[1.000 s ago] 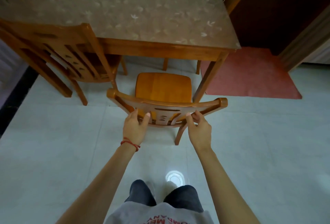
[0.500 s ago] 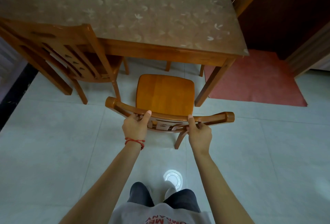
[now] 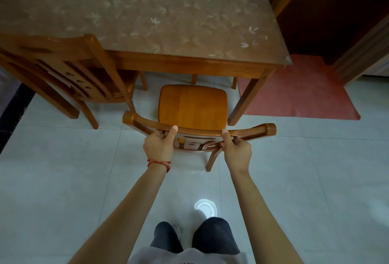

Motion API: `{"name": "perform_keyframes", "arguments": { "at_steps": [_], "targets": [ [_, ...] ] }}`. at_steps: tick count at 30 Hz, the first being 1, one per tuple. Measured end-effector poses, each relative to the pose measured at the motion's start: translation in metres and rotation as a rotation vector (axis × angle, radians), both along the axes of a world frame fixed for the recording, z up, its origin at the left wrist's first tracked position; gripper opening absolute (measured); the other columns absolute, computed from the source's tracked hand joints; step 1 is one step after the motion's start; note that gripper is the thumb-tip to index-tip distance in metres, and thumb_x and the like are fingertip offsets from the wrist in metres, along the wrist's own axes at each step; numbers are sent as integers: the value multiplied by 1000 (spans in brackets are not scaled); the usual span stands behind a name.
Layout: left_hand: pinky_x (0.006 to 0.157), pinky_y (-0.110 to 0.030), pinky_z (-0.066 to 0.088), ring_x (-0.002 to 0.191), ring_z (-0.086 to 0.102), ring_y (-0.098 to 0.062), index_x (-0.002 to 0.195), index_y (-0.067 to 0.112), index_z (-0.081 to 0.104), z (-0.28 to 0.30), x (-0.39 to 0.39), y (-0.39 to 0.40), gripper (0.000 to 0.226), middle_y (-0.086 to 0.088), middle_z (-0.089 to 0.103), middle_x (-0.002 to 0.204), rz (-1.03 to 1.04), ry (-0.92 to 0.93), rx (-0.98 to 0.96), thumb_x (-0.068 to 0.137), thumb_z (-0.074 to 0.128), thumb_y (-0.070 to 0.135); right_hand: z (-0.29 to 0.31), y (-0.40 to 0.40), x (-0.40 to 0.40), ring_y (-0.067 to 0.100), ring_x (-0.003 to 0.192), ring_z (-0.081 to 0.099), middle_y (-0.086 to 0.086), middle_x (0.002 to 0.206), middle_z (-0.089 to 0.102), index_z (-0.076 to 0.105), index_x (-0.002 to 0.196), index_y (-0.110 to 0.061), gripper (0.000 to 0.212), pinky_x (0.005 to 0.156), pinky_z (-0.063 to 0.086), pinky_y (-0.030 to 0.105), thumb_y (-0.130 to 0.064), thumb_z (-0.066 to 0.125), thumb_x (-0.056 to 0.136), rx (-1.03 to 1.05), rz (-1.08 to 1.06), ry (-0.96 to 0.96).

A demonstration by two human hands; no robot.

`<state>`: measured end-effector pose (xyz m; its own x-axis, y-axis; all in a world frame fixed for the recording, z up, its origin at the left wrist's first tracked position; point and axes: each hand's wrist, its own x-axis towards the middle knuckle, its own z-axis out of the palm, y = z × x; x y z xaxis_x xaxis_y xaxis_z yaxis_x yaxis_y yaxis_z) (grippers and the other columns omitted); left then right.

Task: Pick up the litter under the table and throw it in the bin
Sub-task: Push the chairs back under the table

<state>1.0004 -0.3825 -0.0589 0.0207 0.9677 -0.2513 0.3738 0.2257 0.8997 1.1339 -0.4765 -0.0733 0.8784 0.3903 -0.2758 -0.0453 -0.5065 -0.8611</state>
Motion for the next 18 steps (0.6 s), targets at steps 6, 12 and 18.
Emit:
{"name": "perform_keyframes", "arguments": {
  "at_steps": [6, 12, 18],
  "targets": [
    [62, -23, 36, 56, 48, -9, 51, 16, 48, -2, 25, 31, 38, 1, 50, 52, -7, -1, 22, 81, 63, 33, 0, 29, 25, 26, 64, 65, 16, 69, 67, 65, 76, 5, 47, 55, 47, 24, -40, 57, 86, 20, 15, 4],
    [55, -18, 33, 54, 45, -9, 49, 16, 45, -3, 66, 61, 41, 1, 47, 50, 15, -11, 48, 82, 63, 30, 1, 64, 70, 18, 58, 60, 12, 66, 66, 65, 74, 4, 47, 50, 42, 19, -40, 57, 86, 23, 48, 4],
    [54, -18, 33, 54, 48, -10, 48, 14, 46, -4, 109, 98, 40, 0, 49, 50, 41, -16, 72, 81, 64, 29, 2, 104, 117, 21, 64, 65, 12, 68, 68, 65, 71, 0, 45, 53, 44, 21, -41, 57, 86, 20, 78, 20]
  ]
}}
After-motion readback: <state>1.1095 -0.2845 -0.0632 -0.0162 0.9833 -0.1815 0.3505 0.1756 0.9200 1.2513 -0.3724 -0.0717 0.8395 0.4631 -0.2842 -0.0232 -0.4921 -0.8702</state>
